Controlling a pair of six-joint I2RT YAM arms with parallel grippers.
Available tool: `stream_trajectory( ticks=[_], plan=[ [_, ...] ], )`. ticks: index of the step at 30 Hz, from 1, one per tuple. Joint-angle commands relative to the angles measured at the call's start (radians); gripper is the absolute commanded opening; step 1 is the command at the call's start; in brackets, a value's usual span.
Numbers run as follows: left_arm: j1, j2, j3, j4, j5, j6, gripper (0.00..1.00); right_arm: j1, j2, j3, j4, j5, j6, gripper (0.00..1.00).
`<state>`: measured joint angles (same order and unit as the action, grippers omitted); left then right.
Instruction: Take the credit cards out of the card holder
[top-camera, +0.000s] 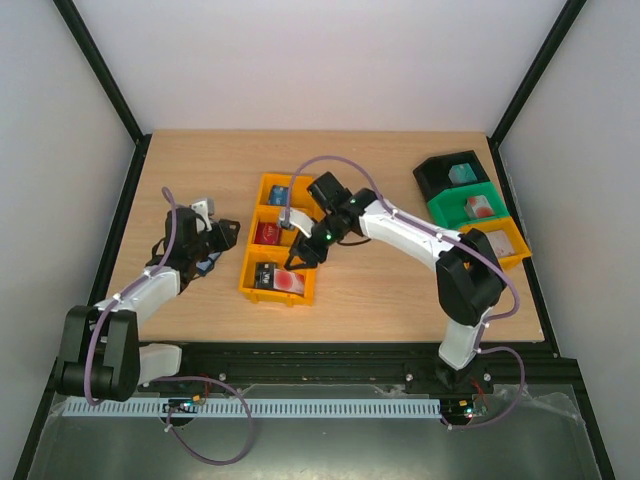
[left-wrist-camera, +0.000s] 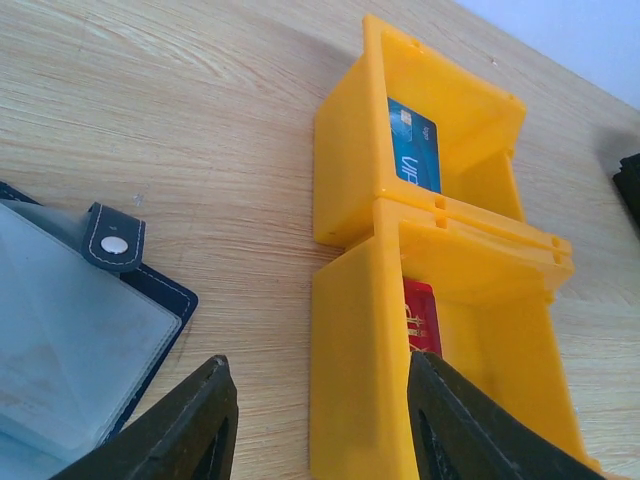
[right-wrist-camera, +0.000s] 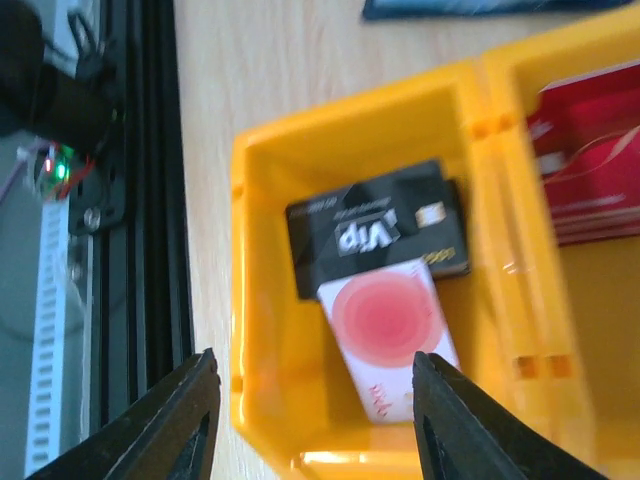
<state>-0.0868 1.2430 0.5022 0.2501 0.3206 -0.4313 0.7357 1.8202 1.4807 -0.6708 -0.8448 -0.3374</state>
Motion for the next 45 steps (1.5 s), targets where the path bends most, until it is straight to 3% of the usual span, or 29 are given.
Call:
stream_trajectory(
  ticks=[1, 6, 13, 32, 40, 45],
  plan=[
    [-0.005, -0.028, -0.007, -0.023, 0.007, 0.023, 0.49, 0.029, -0.06, -0.125, 0.106, -0.028, -0.194, 0.53],
    [-0.005, -0.056, -0.006, -0.034, 0.005, 0.045, 0.51, 0.091, -0.076, -0.219, 0.293, 0.187, -0.187, 0.55],
    [-0.005, -0.063, -0.017, -0.037, 0.0, 0.035, 0.52, 0.123, -0.022, -0.234, 0.308, 0.315, -0.183, 0.57],
    [-0.005, -0.056, -0.031, -0.026, -0.003, 0.031, 0.55, 0.187, 0.074, -0.242, 0.286, 0.432, -0.272, 0.59],
    [-0.005, -0.056, -0.032, -0.028, -0.004, 0.031, 0.55, 0.201, 0.123, -0.204, 0.234, 0.453, -0.325, 0.69],
    [-0.005, -0.054, -0.035, -0.025, -0.004, 0.028, 0.56, 0.213, 0.142, -0.205, 0.279, 0.476, -0.308, 0.7]
  ],
)
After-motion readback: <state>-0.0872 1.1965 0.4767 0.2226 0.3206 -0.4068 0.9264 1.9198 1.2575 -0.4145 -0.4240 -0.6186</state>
